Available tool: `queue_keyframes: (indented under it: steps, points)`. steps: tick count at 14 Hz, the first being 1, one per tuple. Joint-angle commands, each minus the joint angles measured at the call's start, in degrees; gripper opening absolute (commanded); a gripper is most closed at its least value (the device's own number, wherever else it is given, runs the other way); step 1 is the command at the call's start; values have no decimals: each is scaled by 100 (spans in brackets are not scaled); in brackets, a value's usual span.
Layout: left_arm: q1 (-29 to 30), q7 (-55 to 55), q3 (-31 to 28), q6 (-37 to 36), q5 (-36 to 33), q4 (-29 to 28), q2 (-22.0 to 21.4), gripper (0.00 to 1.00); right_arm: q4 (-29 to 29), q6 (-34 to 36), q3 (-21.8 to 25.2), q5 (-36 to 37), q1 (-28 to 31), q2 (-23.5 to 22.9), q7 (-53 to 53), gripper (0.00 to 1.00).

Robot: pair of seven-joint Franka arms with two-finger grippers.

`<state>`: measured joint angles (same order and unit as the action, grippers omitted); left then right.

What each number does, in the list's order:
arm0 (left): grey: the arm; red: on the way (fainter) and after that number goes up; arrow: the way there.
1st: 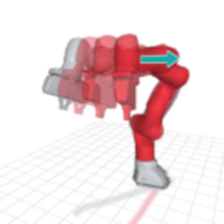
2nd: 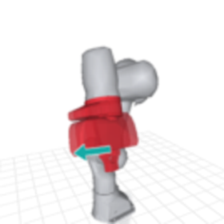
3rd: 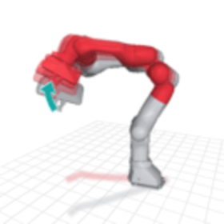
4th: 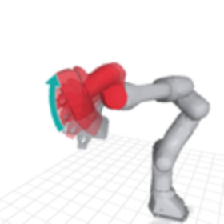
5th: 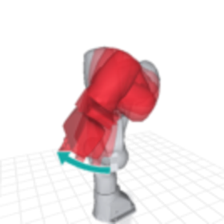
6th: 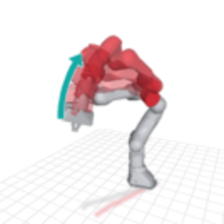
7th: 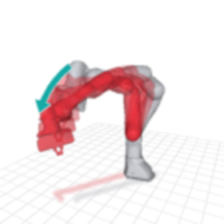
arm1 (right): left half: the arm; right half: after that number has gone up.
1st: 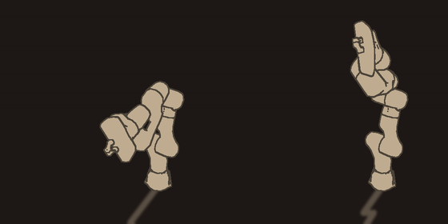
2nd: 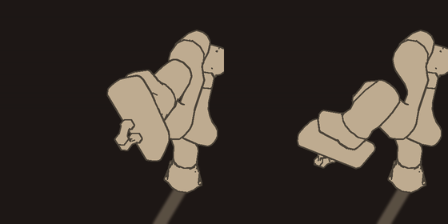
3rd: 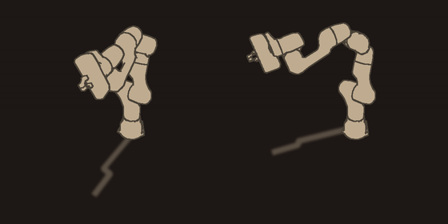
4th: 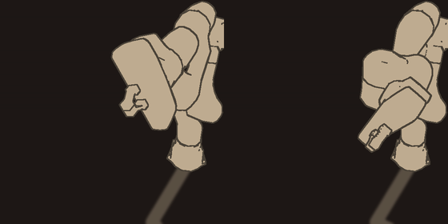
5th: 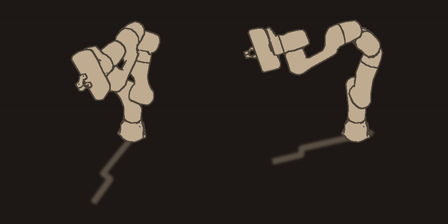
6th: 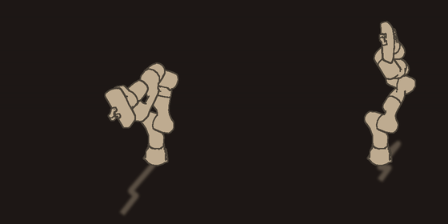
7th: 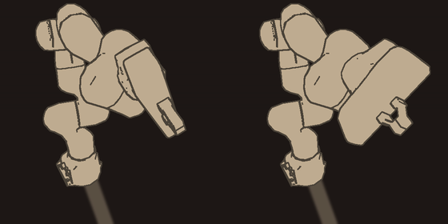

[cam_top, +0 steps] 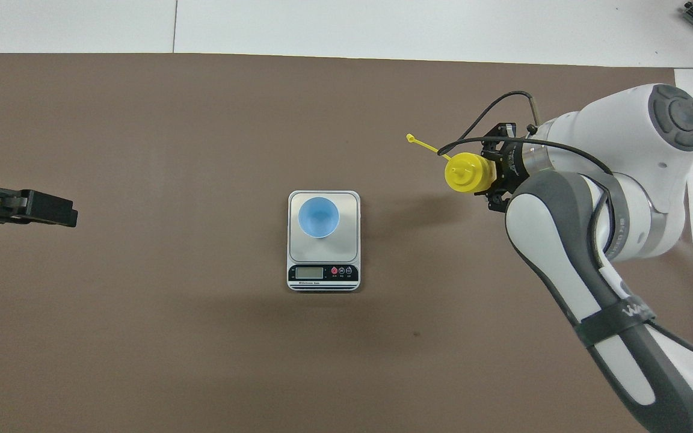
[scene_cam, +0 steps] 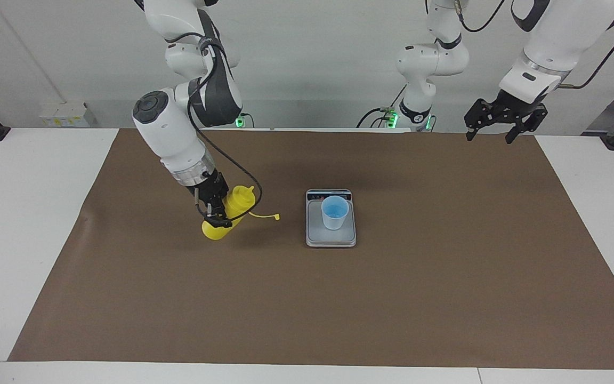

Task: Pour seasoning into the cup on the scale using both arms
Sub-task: 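Lower the yellow bottle with the right gripper toward its spot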

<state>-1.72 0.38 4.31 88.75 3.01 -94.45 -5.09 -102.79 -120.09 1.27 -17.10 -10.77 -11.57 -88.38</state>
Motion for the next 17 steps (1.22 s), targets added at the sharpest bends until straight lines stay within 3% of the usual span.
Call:
queue_keyframes:
  steps: [1, 4, 8, 14, 17]
  points:
    - [84, 41, 34, -60, 51, -118, -133, 100, -145, 300, -22, -687, 364, 217, 111, 0]
    - [84, 41, 34, -60, 51, -118, -133, 100, -214, 793, -30, -1128, 804, 270, 154, 0]
    - [84, 41, 34, -60, 51, -118, -133, 100, -469, 829, -22, -1901, 1401, 200, 872, 0]
    - [84, 41, 34, -60, 51, -118, -133, 100, -645, 838, -22, -2122, 1851, 24, 1253, 0]
    - [84, 41, 34, -60, 51, -118, -124, 100, -1067, 575, -22, -2183, 1851, 146, 1349, 0]
